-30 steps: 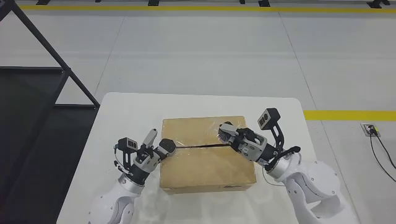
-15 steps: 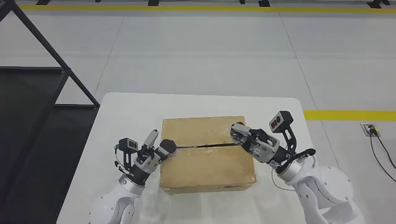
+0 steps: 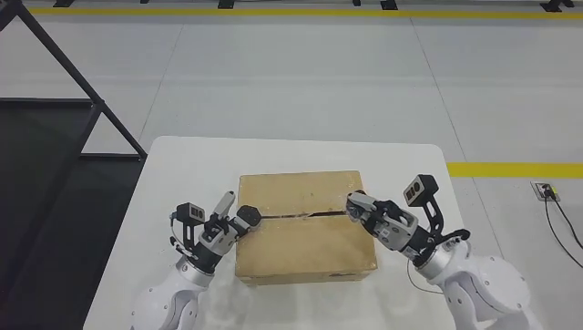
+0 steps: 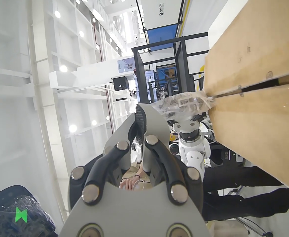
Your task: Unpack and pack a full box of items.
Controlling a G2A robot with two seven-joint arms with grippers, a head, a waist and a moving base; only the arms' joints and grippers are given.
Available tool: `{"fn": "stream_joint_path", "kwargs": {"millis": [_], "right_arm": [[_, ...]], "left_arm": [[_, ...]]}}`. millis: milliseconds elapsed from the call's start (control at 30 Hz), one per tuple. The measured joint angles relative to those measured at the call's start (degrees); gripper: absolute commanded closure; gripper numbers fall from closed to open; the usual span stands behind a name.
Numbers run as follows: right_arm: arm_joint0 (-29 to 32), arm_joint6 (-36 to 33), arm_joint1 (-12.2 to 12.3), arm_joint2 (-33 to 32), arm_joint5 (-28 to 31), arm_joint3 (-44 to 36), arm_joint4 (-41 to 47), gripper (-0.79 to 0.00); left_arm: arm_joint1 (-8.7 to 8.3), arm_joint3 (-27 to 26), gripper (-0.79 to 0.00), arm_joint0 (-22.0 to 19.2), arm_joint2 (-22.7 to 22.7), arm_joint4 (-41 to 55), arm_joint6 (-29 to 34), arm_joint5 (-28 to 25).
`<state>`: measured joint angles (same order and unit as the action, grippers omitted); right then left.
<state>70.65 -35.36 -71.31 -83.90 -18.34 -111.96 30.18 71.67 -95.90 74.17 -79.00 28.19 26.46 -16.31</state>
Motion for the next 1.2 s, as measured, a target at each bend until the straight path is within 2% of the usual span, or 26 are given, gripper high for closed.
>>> {"fn": "stream_joint_path", "kwargs": {"millis": [833, 1033, 1200], "right_arm": [[0.2, -2.9, 1.7, -3.9, -4.2, 3.0, 2.0, 0.000], [-0.7, -3.0, 1.7, -3.4, -0.5, 2.9, 3.6, 0.000], [-2.7, -3.0, 1.4, -1.7, 4.7, 0.5, 5.7, 0.000]], "left_arm": [[0.15, 0.0, -0.785, 0.0, -0.3, 0.2, 0.2, -0.1], [0.19, 0.0, -0.785, -0.1, -0.5, 0.0, -0.2, -0.4], [0.12, -3.2, -0.785, 0.5, -3.6, 3.5, -1.4, -2.7]]}}
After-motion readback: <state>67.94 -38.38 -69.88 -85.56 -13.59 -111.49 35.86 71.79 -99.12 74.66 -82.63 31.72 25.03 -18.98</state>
